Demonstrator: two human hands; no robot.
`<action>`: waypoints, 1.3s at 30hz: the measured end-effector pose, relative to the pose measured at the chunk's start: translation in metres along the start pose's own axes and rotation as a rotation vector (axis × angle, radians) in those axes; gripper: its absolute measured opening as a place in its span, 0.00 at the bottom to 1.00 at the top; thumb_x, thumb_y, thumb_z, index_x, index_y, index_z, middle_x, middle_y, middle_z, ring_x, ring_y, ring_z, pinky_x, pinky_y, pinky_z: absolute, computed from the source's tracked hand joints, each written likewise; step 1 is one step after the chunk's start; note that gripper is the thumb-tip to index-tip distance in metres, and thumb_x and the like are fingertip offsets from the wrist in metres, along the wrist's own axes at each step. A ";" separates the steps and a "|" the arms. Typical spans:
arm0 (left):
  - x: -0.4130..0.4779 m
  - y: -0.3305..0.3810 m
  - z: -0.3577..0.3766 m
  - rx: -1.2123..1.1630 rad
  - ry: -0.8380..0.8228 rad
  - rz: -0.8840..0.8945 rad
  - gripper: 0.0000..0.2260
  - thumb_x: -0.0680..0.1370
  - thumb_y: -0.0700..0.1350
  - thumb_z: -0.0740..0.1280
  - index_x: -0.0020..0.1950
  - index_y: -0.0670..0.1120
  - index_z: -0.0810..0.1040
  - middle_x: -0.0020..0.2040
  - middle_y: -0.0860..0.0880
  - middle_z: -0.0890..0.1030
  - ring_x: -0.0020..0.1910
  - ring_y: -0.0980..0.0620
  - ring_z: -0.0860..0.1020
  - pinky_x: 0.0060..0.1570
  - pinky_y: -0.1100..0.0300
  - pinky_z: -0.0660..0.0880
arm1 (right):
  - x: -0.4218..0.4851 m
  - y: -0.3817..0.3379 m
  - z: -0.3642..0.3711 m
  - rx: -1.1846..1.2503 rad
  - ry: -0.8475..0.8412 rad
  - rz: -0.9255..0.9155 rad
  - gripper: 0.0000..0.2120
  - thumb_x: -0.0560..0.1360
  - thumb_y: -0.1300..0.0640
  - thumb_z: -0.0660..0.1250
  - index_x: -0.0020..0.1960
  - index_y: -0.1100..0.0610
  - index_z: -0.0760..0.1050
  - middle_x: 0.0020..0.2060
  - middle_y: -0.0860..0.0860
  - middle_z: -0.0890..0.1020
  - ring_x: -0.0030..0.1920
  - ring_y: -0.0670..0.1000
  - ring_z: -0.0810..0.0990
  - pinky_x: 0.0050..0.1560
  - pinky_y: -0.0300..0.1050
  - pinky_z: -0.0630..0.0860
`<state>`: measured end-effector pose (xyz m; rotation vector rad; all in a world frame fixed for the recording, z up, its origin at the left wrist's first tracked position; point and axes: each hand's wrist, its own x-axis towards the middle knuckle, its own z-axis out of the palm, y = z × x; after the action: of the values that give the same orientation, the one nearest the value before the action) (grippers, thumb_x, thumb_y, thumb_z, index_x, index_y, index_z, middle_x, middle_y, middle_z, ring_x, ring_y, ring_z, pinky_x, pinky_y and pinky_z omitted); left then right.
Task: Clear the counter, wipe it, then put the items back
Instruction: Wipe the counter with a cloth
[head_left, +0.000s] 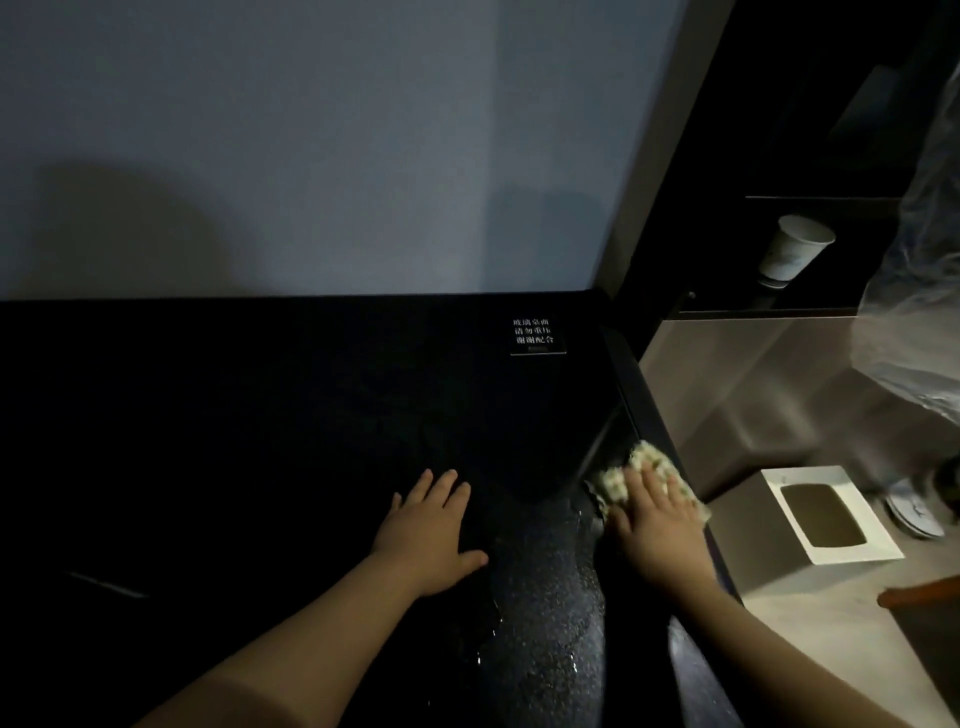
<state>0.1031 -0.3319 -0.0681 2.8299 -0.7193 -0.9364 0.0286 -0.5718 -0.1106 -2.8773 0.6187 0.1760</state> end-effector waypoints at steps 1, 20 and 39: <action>0.000 -0.001 0.000 -0.021 0.013 0.001 0.33 0.79 0.59 0.57 0.78 0.49 0.47 0.79 0.51 0.43 0.77 0.48 0.41 0.75 0.47 0.46 | 0.005 -0.018 -0.004 0.065 -0.002 0.062 0.30 0.80 0.39 0.44 0.77 0.52 0.49 0.77 0.53 0.49 0.77 0.57 0.46 0.75 0.52 0.44; 0.008 -0.003 -0.003 -0.131 0.104 -0.043 0.21 0.84 0.46 0.50 0.77 0.52 0.53 0.79 0.51 0.47 0.77 0.47 0.42 0.76 0.52 0.46 | -0.030 -0.069 0.014 0.115 -0.047 -0.639 0.22 0.72 0.45 0.57 0.61 0.56 0.71 0.59 0.52 0.80 0.59 0.55 0.79 0.65 0.48 0.61; -0.006 -0.010 0.006 -0.276 0.135 -0.145 0.23 0.83 0.42 0.50 0.78 0.45 0.48 0.79 0.48 0.43 0.77 0.51 0.41 0.73 0.62 0.46 | 0.075 -0.064 0.002 0.047 -0.030 -0.292 0.26 0.81 0.46 0.45 0.77 0.52 0.53 0.77 0.51 0.54 0.77 0.54 0.50 0.75 0.51 0.45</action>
<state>0.0997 -0.3197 -0.0720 2.6933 -0.3436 -0.7826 0.1229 -0.5435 -0.1138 -2.8701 0.1897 0.1581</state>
